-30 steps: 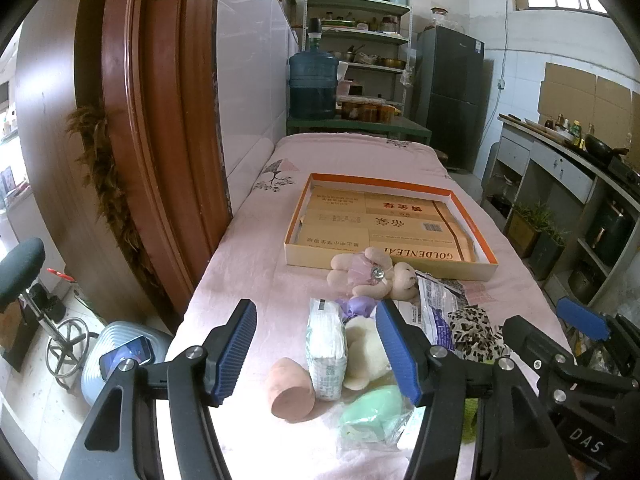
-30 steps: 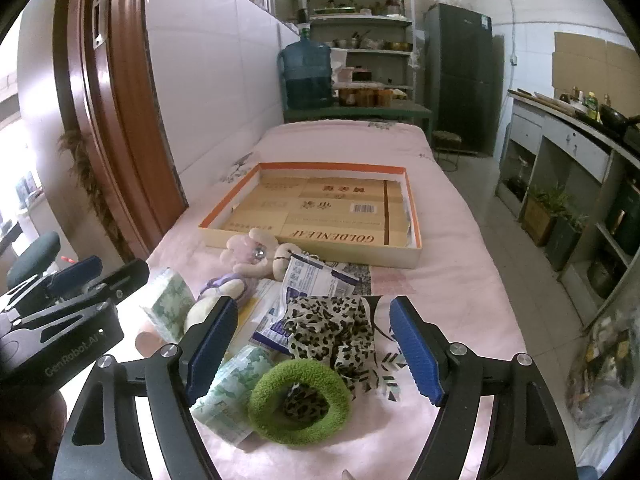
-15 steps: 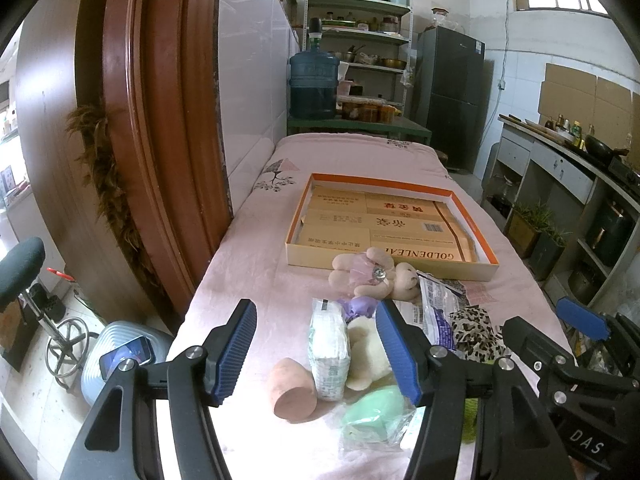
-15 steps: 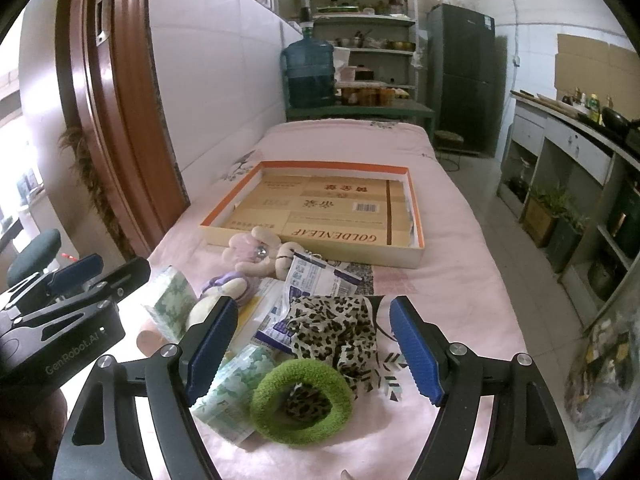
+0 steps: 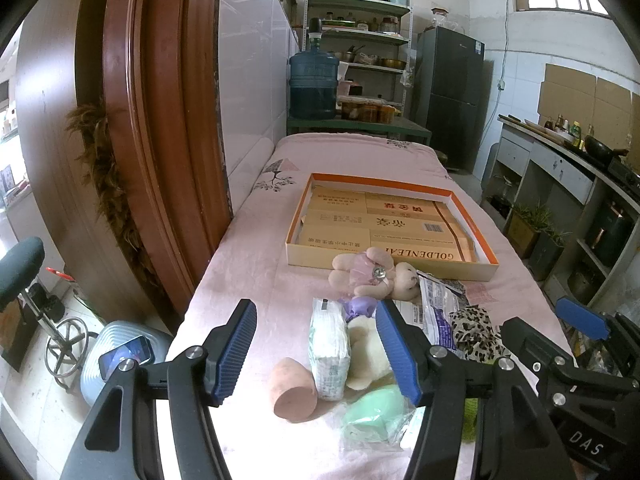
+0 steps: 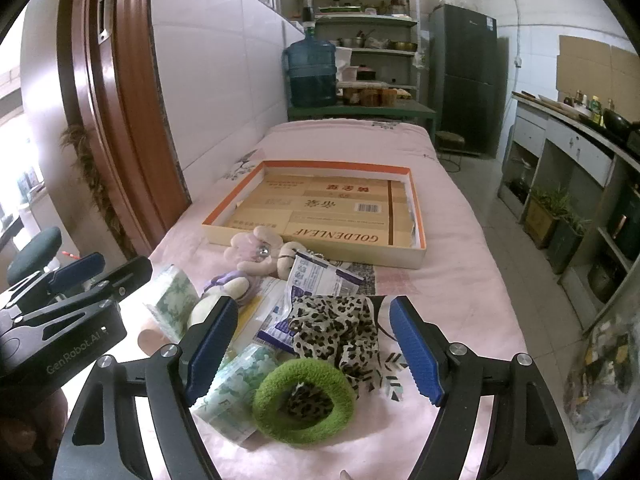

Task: Organize soft objects

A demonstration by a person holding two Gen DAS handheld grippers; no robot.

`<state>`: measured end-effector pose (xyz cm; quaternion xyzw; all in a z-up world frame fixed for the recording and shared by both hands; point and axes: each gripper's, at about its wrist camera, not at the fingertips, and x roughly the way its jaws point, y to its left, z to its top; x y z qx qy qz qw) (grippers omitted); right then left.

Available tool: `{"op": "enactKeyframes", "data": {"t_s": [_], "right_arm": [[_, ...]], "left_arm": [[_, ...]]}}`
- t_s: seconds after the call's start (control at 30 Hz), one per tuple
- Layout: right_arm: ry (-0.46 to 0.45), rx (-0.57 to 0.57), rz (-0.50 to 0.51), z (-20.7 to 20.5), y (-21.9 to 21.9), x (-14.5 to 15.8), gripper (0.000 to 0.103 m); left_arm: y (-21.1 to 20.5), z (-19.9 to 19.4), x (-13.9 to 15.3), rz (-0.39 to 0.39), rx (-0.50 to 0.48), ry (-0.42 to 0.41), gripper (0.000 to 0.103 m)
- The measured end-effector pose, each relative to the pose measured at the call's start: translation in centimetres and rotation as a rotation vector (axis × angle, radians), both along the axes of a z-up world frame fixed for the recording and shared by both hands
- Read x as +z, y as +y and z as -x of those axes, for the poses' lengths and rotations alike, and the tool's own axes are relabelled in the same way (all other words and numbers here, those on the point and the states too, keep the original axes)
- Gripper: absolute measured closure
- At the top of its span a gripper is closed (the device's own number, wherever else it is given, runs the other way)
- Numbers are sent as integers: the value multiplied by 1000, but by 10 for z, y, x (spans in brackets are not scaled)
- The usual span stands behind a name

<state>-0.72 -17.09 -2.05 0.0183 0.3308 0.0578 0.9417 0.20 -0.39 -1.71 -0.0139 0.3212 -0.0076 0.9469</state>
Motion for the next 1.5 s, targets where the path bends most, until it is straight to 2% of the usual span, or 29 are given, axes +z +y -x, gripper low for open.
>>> {"op": "enactKeyframes", "data": {"t_s": [0.77,1.0,1.2,1.5], "right_arm": [[4,4,-5,6,1,-8,24],[14,28,-15,22,-9,-26,24],[60,46,-33,35,-15,-48,24],[105,13,-57,30,-27,-60,24]], "left_arm": [[2,2,-3,8,3,-2,41],[10,14,-18,27,-27,-3,41],[20,25,-38,61,-57,33,41],[30,29,-64,92,-66,86,42]]}}
